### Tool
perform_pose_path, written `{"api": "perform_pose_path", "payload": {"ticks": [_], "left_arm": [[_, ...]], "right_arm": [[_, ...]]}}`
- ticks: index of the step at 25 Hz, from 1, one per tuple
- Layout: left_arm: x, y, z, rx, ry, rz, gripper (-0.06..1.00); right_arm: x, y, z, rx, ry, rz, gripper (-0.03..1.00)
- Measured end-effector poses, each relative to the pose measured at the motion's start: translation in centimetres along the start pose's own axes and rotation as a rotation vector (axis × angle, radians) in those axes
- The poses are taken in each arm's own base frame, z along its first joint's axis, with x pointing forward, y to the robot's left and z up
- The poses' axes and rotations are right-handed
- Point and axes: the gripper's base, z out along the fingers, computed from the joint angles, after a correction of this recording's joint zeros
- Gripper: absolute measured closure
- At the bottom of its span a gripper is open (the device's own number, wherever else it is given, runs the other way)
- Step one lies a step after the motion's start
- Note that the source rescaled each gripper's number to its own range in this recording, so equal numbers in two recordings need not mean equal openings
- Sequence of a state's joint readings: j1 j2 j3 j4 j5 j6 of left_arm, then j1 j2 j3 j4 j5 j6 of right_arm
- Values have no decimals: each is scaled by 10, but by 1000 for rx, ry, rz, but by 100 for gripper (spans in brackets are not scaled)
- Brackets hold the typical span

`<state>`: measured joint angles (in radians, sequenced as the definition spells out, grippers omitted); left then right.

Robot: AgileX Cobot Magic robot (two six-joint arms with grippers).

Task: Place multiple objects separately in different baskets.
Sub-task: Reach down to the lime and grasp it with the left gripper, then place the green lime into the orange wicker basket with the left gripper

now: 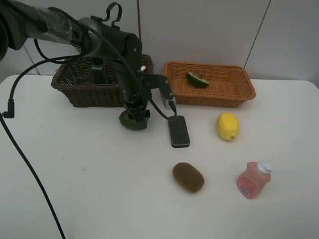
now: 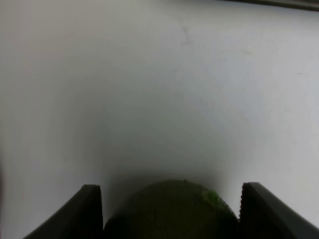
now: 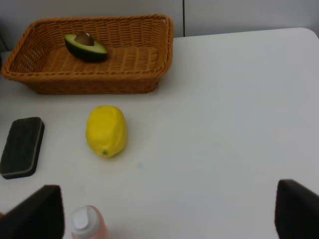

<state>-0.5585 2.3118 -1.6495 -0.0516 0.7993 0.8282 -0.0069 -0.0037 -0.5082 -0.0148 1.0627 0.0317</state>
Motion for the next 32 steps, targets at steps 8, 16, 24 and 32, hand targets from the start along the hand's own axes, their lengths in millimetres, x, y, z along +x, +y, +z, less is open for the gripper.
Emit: {"api": "perform_pose_path", "payload": {"ticks": [8, 16, 24, 32], "left_arm": [[4, -4, -17, 35, 31, -95, 27], [-4, -9, -89, 57, -107, -211, 27], [-13, -5, -140, -14, -232, -271, 27], [-42, 21, -153, -151, -625, -547, 27]], "right_arm": [[0, 0, 0, 0, 0, 0, -3], [0, 0, 0, -1, 0, 0, -3], [0, 0, 0, -1, 0, 0, -3], [0, 0, 0, -1, 0, 0, -3]]}}
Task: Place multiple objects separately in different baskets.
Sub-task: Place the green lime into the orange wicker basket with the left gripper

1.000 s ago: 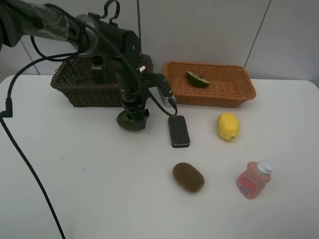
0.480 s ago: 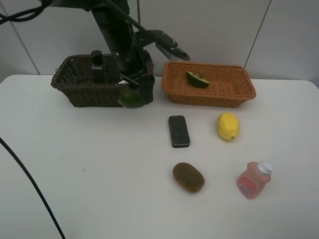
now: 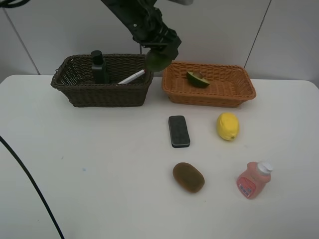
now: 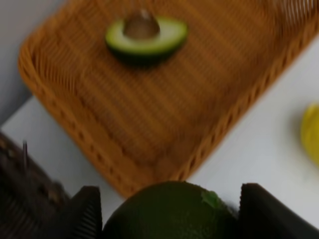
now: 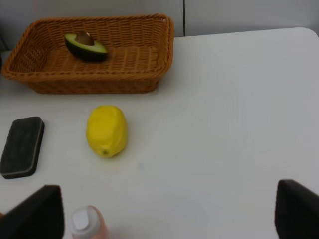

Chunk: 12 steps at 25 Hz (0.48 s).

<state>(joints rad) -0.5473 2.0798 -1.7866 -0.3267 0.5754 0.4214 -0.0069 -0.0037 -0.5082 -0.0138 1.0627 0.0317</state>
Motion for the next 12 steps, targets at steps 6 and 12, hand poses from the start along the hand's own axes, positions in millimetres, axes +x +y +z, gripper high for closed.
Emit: {"api": "perform_pose_path", "payload": {"ticks": [6, 12], "left_arm": [[2, 16, 58, -54, -247, -238, 27], [32, 29, 110, -129, -257, -277, 15]], "right_arm": [[0, 0, 0, 0, 0, 0, -3], [0, 0, 0, 1, 0, 0, -3]]}}
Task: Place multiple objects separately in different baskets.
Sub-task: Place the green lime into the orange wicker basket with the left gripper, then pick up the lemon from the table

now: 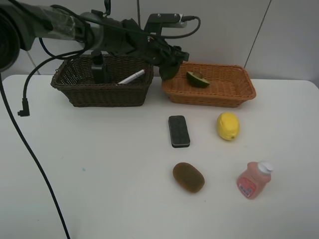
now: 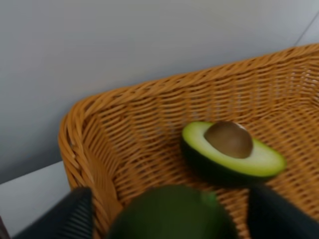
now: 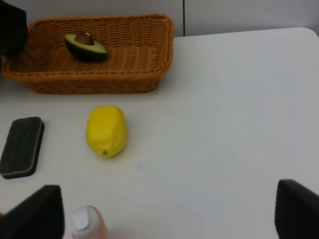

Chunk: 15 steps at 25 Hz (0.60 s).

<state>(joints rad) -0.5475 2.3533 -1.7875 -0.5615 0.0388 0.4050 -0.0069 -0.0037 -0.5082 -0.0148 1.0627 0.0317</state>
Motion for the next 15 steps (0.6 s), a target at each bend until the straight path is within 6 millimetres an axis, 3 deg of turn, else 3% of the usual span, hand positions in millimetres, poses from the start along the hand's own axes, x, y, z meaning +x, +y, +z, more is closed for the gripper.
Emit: {"api": "perform_pose_path", "payload": {"ticks": [2, 4, 11, 15], "left_arm": [[2, 2, 3, -11, -14, -1, 0], [1, 2, 3, -17, -26, 1, -4], [-23, -9, -3, 55, -3, 10, -6], [-44, -24, -23, 169, 125, 45, -6]], "right_arm": [[0, 0, 0, 0, 0, 0, -3], [0, 0, 0, 0, 0, 0, -3], [0, 0, 0, 0, 0, 0, -3], [0, 0, 0, 0, 0, 0, -3]]}}
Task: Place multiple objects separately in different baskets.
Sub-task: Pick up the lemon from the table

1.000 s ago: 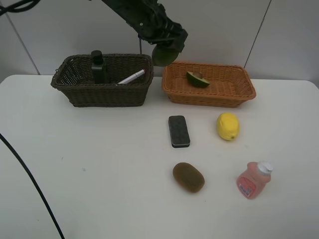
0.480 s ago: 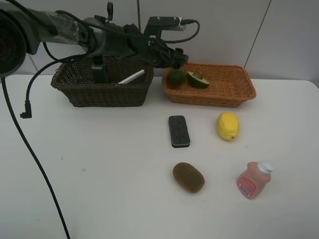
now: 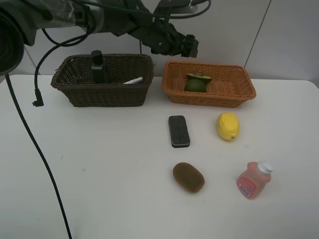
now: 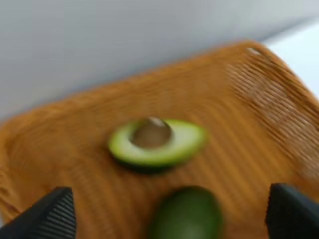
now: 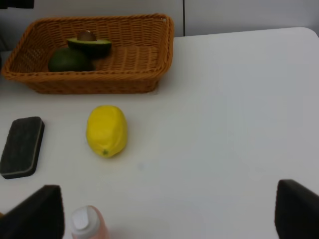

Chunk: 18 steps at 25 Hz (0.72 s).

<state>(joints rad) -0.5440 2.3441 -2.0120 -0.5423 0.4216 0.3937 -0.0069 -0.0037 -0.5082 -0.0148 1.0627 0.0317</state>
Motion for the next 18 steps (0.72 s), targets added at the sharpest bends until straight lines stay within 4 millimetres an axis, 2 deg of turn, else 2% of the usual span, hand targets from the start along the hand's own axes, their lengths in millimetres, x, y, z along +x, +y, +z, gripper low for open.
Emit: {"api": "perform_pose_path", "payload": {"ticks": [5, 8, 10, 15, 18], "left_arm": [[-18, -5, -43, 34, 224, 88, -6], [-17, 6, -64, -26, 402, 92, -6], [-13, 16, -75, -94, 502, 23, -6], [-16, 52, -92, -267, 502, -144, -6], [-17, 69, -113, -323, 497, -170, -6]], "right_arm": [[0, 0, 0, 0, 0, 0, -3], [0, 0, 0, -1, 0, 0, -3], [0, 0, 0, -1, 0, 0, -3], [0, 0, 0, -1, 0, 0, -3], [0, 0, 0, -1, 0, 0, -3]]}}
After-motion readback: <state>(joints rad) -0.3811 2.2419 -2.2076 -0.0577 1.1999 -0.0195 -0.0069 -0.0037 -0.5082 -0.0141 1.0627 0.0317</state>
